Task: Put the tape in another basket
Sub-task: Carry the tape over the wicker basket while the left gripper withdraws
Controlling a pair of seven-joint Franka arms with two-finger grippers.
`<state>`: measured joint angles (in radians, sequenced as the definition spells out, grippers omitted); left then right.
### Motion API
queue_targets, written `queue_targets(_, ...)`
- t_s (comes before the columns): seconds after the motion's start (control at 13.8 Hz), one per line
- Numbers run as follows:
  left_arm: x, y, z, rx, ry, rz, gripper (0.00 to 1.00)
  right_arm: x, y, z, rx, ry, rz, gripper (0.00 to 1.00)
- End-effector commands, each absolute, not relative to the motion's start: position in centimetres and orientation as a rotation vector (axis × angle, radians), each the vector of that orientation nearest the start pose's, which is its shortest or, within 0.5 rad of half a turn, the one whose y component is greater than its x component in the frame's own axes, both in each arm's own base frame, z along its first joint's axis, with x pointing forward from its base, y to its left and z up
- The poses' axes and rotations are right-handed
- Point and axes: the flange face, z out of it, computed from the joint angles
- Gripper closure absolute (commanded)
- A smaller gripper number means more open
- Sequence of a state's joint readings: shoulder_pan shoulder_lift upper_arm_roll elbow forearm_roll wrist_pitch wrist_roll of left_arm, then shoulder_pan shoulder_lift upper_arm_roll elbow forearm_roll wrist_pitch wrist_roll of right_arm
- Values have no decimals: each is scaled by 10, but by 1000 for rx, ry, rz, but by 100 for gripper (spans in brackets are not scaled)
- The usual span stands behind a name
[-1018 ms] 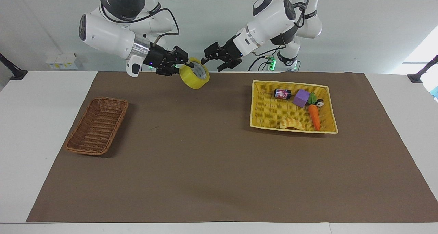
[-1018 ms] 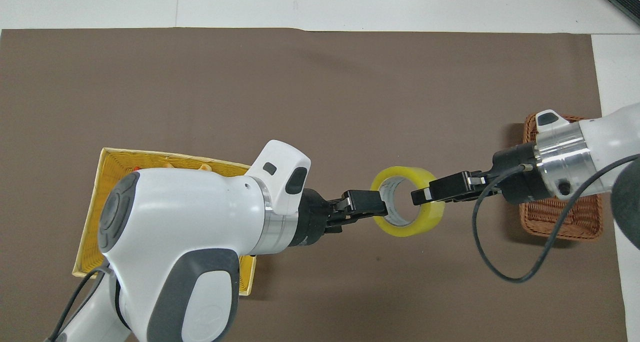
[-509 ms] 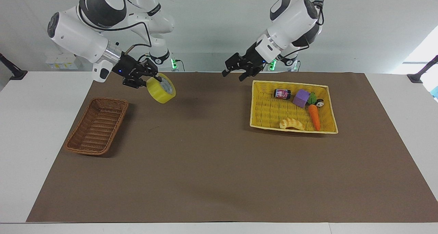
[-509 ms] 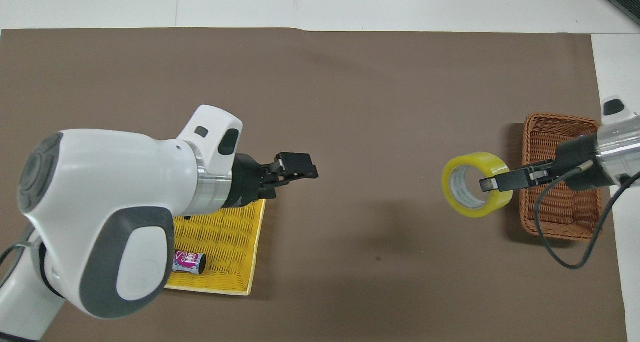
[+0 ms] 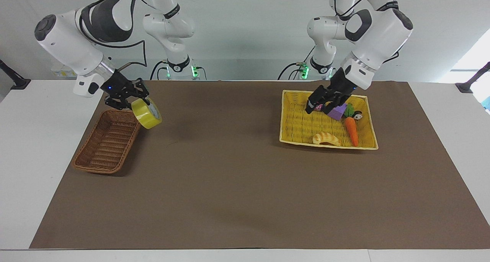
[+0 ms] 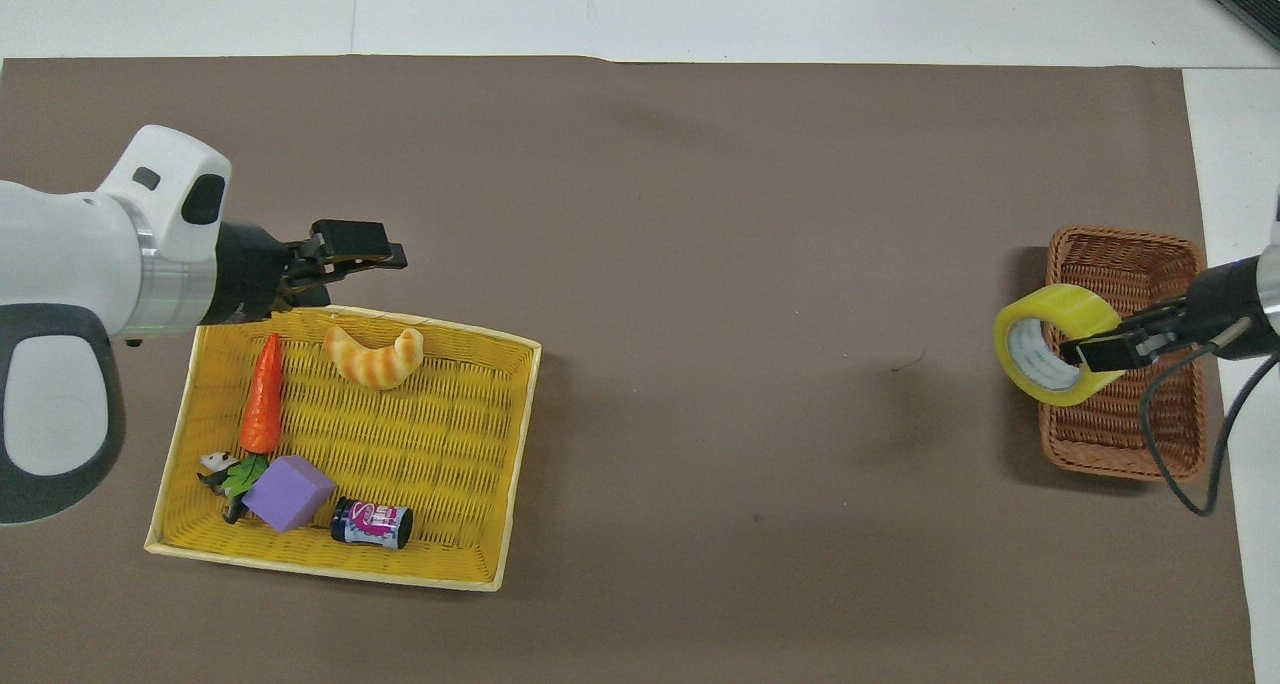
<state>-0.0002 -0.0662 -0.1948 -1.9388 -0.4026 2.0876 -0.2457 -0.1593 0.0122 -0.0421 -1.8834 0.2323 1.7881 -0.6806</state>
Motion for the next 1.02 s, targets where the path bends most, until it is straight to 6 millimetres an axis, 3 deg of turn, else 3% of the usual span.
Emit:
queue_targets(0.0,550,-98,538,-3364,-89,-244,0,568,-131,475,-2919,-784,-27,100)
queue_targets(0.22,549,-57,549,-3254,53,-137,0,588,-150,477,-3022,-1007,-73,100)
queue_targets(0.36,547,-44,565,-3185,132,-85,0,596,-153,470,-3038,-1232,-115,100)
queue_targets(0.58,566,-30,584,-3142,138,90,0,603,-149,454,-3090,-1563,-124,100)
queue_targets(0.73,580,-25,589,-3136,136,184,0,598,-145,442,-3077,-1617,-89,100)
queue_targets(0.95,590,-31,600,-3128,147,156,0,591,-149,419,-3064,-1687,-30,100)
